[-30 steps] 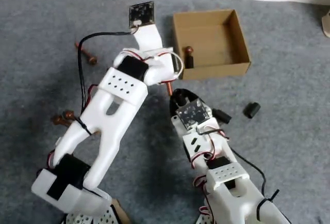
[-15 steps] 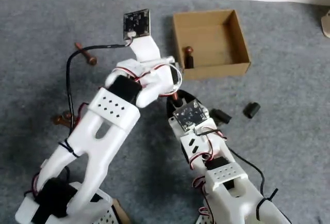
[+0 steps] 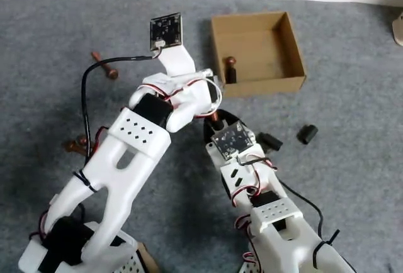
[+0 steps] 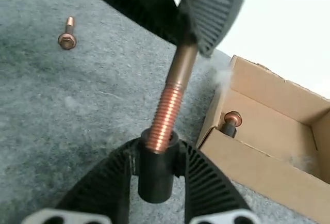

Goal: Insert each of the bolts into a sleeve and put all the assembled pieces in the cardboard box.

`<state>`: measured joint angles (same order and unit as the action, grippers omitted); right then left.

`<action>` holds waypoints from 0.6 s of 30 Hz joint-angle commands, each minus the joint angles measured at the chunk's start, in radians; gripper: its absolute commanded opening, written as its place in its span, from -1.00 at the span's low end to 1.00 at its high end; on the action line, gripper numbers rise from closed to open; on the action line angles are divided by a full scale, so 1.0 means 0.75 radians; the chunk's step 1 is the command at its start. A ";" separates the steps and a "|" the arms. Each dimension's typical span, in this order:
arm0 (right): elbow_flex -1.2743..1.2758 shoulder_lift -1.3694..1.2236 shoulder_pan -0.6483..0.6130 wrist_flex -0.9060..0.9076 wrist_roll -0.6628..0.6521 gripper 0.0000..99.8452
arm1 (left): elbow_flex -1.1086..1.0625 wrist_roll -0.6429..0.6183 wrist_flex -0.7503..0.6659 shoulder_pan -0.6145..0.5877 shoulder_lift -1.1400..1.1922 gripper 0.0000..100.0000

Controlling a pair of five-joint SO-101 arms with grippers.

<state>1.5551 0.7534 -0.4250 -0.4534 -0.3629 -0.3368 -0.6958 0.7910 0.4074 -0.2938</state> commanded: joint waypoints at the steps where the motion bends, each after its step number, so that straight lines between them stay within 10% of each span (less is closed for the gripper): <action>1: -0.007 0.034 -0.011 -0.032 -0.012 -0.99 | 0.019 0.002 -0.068 -0.019 -0.077 -0.99; 18: -0.007 0.034 -0.011 -0.032 -0.012 -0.99 | 0.015 0.002 -0.078 -0.097 -0.073 -0.99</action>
<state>1.5551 0.7534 -0.4250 -0.4534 -0.3629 -0.3368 -0.6958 0.7541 0.3368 -0.2938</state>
